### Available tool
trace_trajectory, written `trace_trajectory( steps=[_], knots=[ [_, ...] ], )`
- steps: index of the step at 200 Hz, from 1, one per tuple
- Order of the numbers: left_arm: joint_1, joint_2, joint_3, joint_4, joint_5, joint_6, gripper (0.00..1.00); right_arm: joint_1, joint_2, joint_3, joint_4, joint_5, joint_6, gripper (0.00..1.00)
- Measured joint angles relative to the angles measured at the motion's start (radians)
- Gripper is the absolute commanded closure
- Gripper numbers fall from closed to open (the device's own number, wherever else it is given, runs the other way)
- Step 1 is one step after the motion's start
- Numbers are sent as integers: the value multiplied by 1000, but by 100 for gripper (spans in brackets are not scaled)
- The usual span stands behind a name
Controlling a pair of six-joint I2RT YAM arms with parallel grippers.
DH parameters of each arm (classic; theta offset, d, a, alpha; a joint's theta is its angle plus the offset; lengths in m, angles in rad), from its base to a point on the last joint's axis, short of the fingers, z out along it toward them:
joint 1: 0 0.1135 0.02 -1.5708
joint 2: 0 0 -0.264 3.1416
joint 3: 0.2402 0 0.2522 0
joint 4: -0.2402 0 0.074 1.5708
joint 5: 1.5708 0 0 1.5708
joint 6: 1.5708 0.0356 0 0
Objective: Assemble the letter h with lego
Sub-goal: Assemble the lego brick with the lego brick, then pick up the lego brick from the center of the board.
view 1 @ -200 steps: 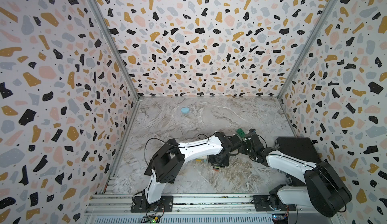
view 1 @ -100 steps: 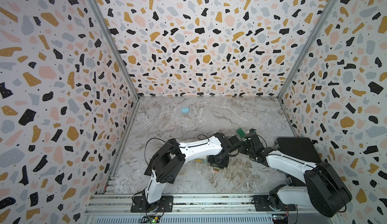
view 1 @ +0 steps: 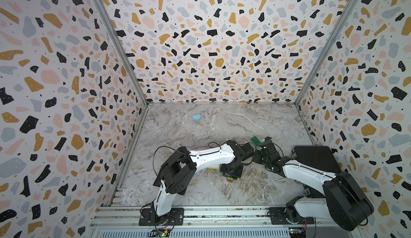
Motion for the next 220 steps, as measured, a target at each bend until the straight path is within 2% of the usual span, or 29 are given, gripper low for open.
trace_trajectory(
  steps=[17,47,69,93,117,135,184,220],
  knots=[
    [0,-1,0,1,-1,-5,60,0,0,0,0,0,0,45],
    [0,32,-2,6,-6,-10,47,0,0,0,0,-2,0,45],
    [0,51,-1,4,-8,-11,47,0,0,0,0,-2,0,45],
    [0,54,-1,4,-8,-14,55,0,0,0,0,-2,0,45],
    [0,56,2,2,-8,-17,76,0,0,0,0,-2,0,45],
    [0,56,12,3,-9,-25,85,0,0,0,0,-2,0,45],
    [5,26,52,-30,-28,-40,95,0,1,0,0,-3,-1,45],
    [55,-144,58,-99,-39,-43,93,0,1,0,2,-10,-8,45]
  ],
)
